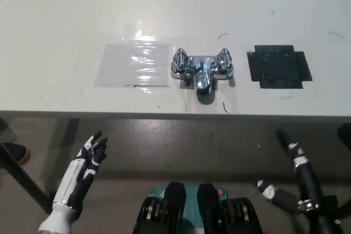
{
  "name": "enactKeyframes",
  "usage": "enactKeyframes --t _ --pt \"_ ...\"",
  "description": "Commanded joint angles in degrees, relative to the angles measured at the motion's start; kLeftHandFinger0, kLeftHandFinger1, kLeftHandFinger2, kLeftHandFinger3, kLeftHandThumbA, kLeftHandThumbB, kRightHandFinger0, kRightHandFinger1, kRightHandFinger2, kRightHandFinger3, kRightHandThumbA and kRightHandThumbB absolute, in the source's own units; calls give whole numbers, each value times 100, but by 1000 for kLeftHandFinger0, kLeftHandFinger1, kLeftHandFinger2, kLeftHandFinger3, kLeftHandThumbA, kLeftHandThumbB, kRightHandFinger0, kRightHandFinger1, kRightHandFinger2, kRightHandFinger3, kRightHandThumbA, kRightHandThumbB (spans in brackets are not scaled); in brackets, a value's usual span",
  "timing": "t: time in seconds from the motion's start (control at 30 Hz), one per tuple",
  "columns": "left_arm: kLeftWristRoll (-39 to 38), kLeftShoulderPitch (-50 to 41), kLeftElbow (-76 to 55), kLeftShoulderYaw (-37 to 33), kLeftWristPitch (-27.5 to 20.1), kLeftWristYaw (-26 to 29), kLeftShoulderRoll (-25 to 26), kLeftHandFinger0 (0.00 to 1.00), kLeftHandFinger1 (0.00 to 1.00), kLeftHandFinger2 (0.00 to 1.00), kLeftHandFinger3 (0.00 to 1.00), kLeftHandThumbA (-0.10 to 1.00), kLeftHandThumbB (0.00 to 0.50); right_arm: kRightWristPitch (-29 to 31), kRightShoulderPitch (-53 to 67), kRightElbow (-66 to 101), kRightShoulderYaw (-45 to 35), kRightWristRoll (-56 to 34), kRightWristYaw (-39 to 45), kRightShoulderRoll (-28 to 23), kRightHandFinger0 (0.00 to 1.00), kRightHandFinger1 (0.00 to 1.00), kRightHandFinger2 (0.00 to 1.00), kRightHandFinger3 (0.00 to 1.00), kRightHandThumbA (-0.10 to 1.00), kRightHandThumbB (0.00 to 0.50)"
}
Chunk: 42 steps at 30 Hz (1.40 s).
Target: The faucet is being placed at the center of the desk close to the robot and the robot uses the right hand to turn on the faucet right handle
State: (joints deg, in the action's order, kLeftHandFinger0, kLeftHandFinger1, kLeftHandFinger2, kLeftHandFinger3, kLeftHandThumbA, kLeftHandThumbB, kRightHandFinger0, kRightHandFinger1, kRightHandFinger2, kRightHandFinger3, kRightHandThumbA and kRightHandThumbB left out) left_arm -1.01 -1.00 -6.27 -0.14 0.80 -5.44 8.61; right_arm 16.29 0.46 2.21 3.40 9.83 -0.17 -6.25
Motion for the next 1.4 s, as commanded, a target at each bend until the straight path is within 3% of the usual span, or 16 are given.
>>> enactKeyframes --t 0.0,0.17,0.27,0.33,0.47,0.6,0.63,0.67,0.77,0.8,0.9,0.97,1.17,1.3,1.37 --pt "-59 -18 -258 -77 -181 -102 -29 1000 1000 1000 1000 884 166 -232 -238 1075 -292 139 -86 -155 1000 1000 1000 1000 848 225" --pt "-66 -81 -281 -203 -275 -182 -104 1000 1000 1000 1000 896 159 -1030 -815 1794 -715 99 21 -432 1000 1000 1000 1000 998 262" --pt "-58 -64 -277 -226 -280 -183 -109 1000 1000 1000 1000 900 154 -1593 -1249 2033 -899 -2 141 -648 1000 1000 1000 1000 1000 231" --pt "-52 -26 -214 -243 -335 -185 -104 1000 1000 1000 1000 903 166 -2165 -1698 2173 -995 117 220 -824 1000 1000 1000 1000 1000 239" --pt "-49 -15 -224 -270 -333 -182 -104 1000 1000 1000 1000 901 139 -3069 -2534 2090 -1061 -131 446 -1123 1000 1000 1000 1000 1000 184" --pt "-71 -4 -209 -257 -320 -182 -94 1000 1000 1000 1000 893 131 -4063 -3407 1724 -905 28 812 -1549 1000 1000 1000 1000 1000 264" --pt "-82 4 -209 -252 -290 -189 -84 1000 1000 1000 1000 890 143 -4271 -3837 1411 -829 135 1187 -1719 1000 1000 1000 1000 1000 341" --pt "-80 12 -199 -252 -292 -192 -78 1000 1000 1000 1000 890 145 -4305 -4014 1263 -795 217 1356 -1784 1000 1000 1000 1000 1000 358" --pt "-74 15 -162 -251 -339 -198 -66 1000 1000 1000 1000 892 138 -4321 -4827 436 -554 250 2016 -2001 1000 1000 1000 1000 1000 331" --pt "-53 2 -157 -247 -349 -184 -64 1000 1000 1000 1000 893 139 -4322 -5188 104 -378 235 2321 -2063 1000 1000 1000 1000 1000 284" --pt "-52 2 -150 -244 -345 -179 -65 1000 1000 1000 1000 897 132 -4322 -5958 -713 -61 465 2972 -2041 1000 1000 1000 1000 1000 267" --pt "-66 -9 -150 -237 -345 -181 -65 1000 1000 1000 1000 896 136 -4322 -6517 -1360 343 275 3338 -2083 1000 1000 1000 1000 1000 191" --pt "-6 -1 -122 -235 -343 -159 -45 1000 1000 1000 1000 918 153 -4321 -7490 -2641 1061 1189 3730 -1872 1000 1000 1000 1000 1000 256" --pt "4 -17 -120 -222 -319 -137 -51 1000 1000 1000 1000 927 171 -4321 -8072 -3649 1456 1118 3778 -1615 1000 1000 1000 1000 1000 294" --pt "-7 -33 -132 -221 -302 -141 -52 1000 1000 1000 1000 925 173 -4292 -8323 -4036 1850 1037 3834 -1535 1000 1000 1000 1000 1000 222"
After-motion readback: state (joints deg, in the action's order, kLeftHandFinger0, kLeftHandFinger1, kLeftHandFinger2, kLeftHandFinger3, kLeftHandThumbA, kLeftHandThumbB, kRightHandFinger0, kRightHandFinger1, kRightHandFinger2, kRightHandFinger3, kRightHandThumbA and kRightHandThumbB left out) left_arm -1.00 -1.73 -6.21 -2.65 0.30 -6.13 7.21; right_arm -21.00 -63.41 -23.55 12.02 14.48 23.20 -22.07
